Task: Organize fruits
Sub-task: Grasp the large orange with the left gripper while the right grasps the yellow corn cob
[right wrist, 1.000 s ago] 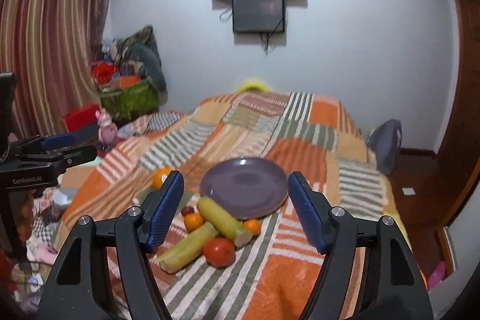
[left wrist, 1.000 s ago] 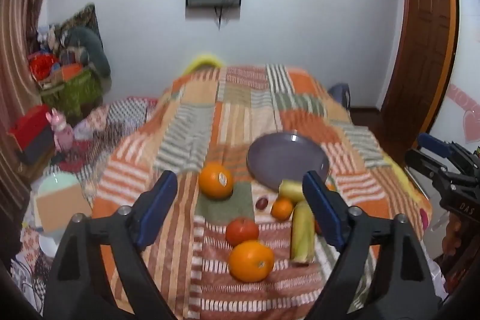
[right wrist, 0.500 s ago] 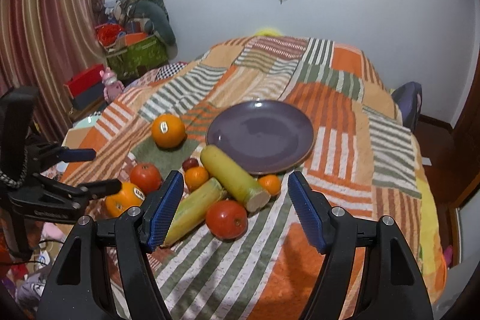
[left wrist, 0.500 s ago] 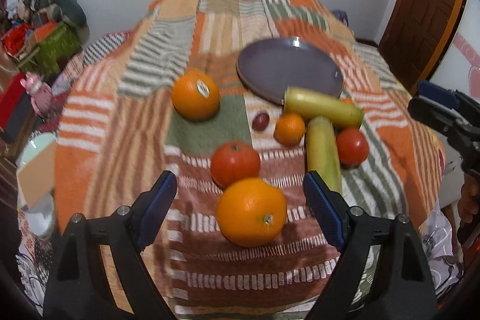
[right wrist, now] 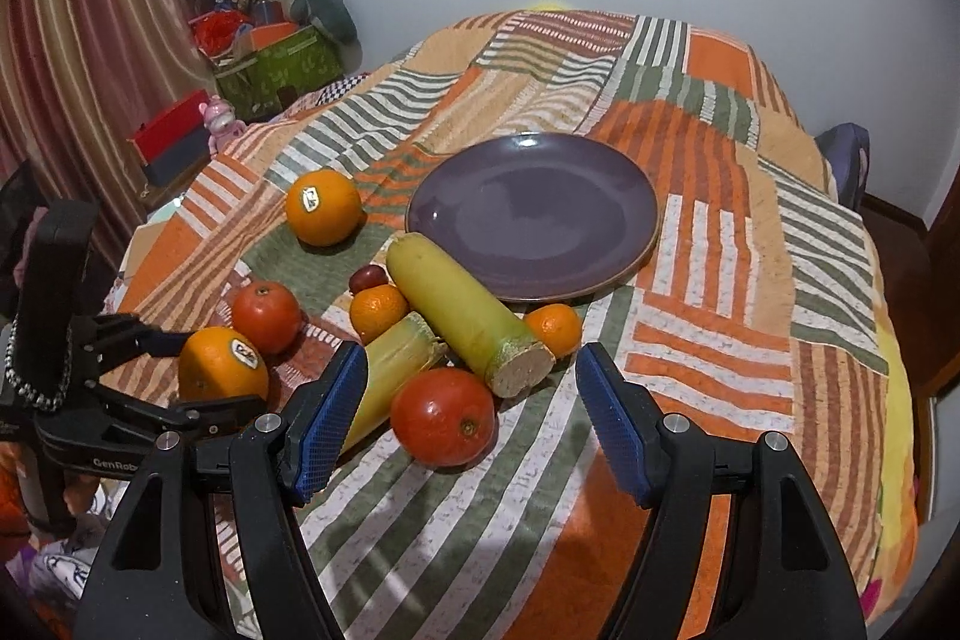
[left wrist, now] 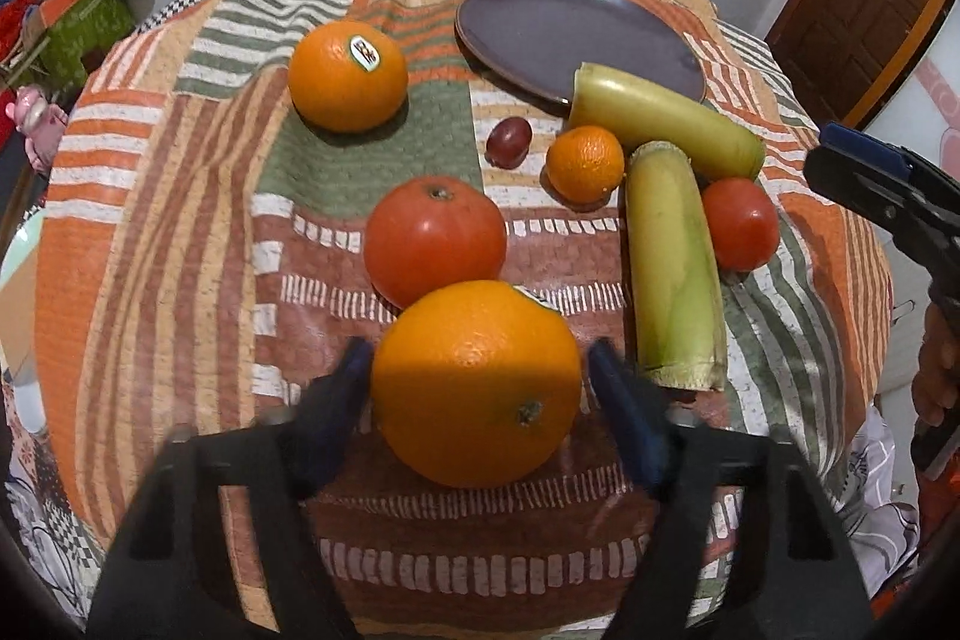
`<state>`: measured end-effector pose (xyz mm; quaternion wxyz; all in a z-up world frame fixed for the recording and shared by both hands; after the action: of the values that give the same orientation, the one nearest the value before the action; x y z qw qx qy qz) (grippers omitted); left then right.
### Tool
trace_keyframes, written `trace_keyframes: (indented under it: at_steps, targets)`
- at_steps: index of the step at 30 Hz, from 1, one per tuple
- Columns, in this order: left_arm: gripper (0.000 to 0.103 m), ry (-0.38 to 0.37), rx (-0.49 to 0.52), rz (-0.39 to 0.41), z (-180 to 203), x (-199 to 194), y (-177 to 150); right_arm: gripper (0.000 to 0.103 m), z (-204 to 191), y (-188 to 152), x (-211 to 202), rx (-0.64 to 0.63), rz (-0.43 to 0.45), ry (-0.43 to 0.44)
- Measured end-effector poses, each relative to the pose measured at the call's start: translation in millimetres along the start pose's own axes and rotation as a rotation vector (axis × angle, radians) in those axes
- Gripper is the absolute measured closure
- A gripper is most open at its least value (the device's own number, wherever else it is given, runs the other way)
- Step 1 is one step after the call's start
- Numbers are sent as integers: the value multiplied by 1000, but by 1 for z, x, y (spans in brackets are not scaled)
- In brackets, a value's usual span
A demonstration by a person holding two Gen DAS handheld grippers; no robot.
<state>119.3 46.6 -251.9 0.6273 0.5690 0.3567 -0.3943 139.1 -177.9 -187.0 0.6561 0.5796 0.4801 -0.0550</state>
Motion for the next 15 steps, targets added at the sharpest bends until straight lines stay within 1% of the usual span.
trace_keyframes:
  at_steps: [6, 11, 15]
  targets:
    - [39, 4, 12, 6, -3, -4, 1, 34, 4, 6, 17, -8, -22, 17]
    - [39, -5, -10, 64, -8, -25, 8, 34, 2, 15, 34, -37, -33, 23]
    - [39, 14, -13, 125, -13, -44, 20, 34, 1, 19, 51, -66, -61, 34]
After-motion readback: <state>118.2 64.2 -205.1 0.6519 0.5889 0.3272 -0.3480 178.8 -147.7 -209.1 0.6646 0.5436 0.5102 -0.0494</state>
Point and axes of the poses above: each gripper's, at about its wrist camera, not at the fingertips, and x roughly the way its jaws point, z to its right, y to its top, the point moved 3 cm from there along x, roughly the way its jaws point
